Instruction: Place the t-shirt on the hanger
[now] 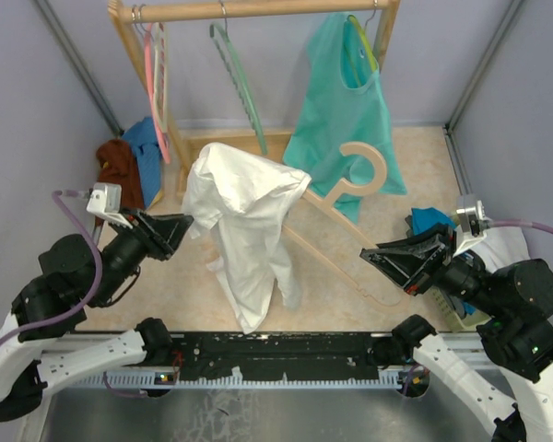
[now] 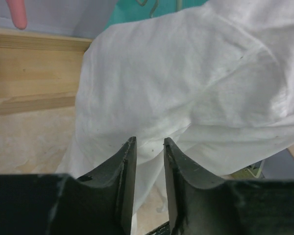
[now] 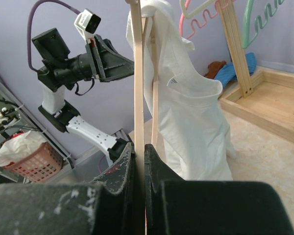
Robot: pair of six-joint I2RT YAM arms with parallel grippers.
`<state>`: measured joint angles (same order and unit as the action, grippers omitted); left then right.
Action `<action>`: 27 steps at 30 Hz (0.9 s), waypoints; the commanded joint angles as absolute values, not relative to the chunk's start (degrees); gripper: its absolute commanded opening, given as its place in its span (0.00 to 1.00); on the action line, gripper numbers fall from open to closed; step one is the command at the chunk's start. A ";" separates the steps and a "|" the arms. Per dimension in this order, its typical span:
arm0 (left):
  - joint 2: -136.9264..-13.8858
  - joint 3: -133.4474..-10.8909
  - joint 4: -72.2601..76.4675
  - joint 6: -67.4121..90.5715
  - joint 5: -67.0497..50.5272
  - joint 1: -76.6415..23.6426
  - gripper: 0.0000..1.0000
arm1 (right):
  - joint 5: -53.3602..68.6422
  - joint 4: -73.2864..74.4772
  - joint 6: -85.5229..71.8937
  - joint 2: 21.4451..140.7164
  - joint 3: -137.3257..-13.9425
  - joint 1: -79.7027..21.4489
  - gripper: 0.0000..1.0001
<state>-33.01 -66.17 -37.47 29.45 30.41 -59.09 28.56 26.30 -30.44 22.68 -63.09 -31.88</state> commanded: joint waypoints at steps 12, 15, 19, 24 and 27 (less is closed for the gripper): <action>-32.38 -65.75 -48.24 48.07 33.92 -59.15 0.65 | 29.47 19.91 -30.41 23.43 -66.17 -32.08 0.00; -30.25 -61.94 -48.60 51.88 34.75 -59.15 0.91 | 29.78 19.75 -30.64 23.75 -66.50 -32.08 0.00; -22.66 -54.03 -40.41 52.25 36.11 -59.15 0.99 | 30.22 19.47 -30.85 24.38 -67.15 -32.09 0.00; -13.01 -44.79 -27.55 50.37 35.79 -59.15 0.99 | 30.66 18.84 -31.42 25.09 -67.67 -32.10 0.00; -11.63 -43.47 -25.05 49.93 35.57 -59.17 0.99 | 30.77 18.54 -31.57 25.28 -67.61 -32.08 0.00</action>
